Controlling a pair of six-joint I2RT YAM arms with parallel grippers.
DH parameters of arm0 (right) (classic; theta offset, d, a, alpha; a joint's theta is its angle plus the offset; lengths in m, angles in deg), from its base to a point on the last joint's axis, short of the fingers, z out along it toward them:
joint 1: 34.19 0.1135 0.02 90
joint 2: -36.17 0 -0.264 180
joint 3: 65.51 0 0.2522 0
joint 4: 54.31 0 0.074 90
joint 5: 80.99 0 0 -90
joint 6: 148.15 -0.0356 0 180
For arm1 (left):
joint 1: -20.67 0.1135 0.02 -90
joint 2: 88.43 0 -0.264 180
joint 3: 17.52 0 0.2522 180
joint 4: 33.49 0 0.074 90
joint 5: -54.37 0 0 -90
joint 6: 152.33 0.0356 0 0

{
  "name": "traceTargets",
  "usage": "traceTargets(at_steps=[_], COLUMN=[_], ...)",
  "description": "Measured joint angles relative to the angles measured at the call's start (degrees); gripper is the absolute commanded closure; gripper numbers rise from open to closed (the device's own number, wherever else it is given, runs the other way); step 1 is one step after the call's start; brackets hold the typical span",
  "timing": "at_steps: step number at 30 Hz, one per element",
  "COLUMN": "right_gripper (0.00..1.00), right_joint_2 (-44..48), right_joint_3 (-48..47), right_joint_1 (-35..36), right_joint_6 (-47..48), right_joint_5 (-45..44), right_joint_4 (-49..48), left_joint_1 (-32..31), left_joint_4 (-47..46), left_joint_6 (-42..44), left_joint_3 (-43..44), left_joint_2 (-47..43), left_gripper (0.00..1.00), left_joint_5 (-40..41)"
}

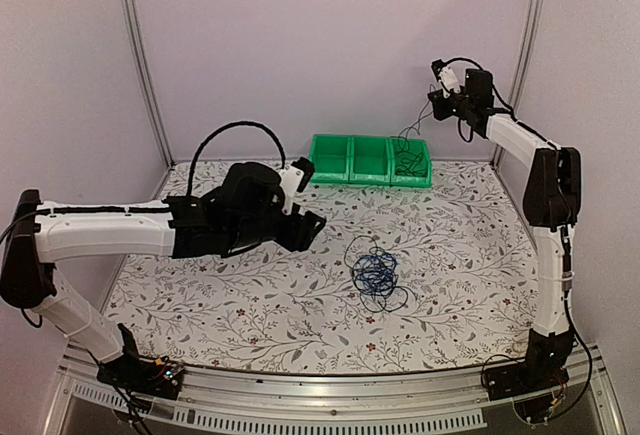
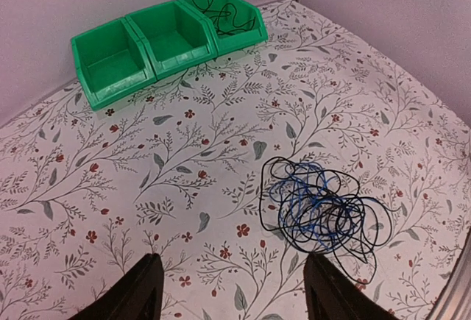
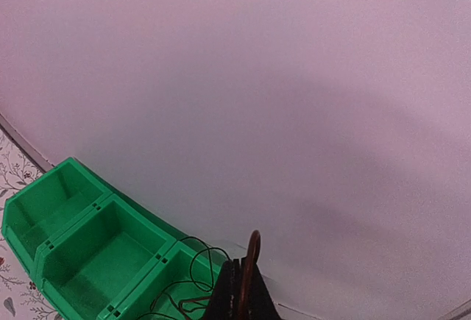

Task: Untangle the cables

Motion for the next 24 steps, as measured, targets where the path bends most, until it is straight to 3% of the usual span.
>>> traceTargets(at_steps=[14,24], right_gripper=[1.0,1.0], right_joint_2=[7.5,8.0], right_joint_3=[1.7,1.7], right_joint_1=[-0.1,-0.1], right_joint_6=[-0.9,-0.9], right_joint_5=[5.3,5.5], right_joint_4=[-2.8,-3.3], left_joint_1=[1.4,2.0], left_joint_4=[-0.6,-1.4], left_joint_6=[0.6,0.9], left_joint_3=[0.1,0.1], left_joint_2=[2.1,2.5], left_gripper=[0.32,0.32], left_joint_5=[-1.6,-2.6])
